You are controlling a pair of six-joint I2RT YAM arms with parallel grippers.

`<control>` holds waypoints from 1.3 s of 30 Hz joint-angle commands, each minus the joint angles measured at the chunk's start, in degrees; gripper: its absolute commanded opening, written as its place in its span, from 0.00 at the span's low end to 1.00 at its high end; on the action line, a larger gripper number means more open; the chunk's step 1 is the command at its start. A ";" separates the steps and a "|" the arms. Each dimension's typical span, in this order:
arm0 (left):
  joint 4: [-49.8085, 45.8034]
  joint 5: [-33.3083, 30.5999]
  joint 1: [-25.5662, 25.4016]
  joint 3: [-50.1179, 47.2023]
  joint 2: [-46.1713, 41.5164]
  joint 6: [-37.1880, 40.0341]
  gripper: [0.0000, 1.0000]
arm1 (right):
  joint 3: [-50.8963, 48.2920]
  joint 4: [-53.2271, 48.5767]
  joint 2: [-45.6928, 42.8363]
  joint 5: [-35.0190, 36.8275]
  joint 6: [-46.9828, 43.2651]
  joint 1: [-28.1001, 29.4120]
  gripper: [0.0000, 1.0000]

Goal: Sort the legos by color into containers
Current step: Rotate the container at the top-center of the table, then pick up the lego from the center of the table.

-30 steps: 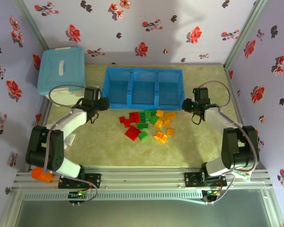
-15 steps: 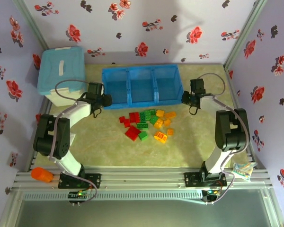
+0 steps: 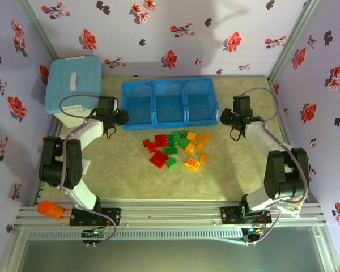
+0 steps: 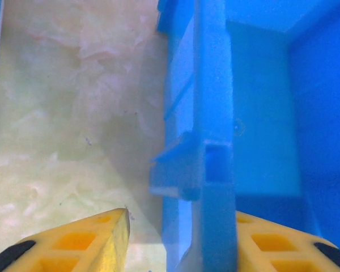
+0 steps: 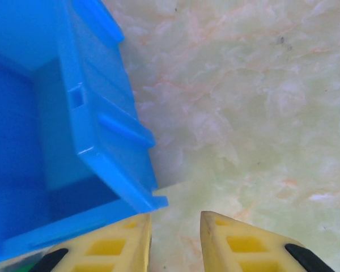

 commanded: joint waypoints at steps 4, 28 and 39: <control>-2.38 1.10 0.44 3.03 0.06 1.86 0.44 | -4.57 -2.11 -8.62 0.25 1.13 0.49 0.29; -8.67 -3.48 -27.39 -12.39 -14.26 -19.83 0.68 | -14.64 -5.69 -19.05 -7.30 2.55 4.39 0.65; -10.15 -8.10 -30.11 -7.80 -4.65 -21.62 0.63 | -17.07 -5.26 -20.75 -6.59 2.48 4.79 0.65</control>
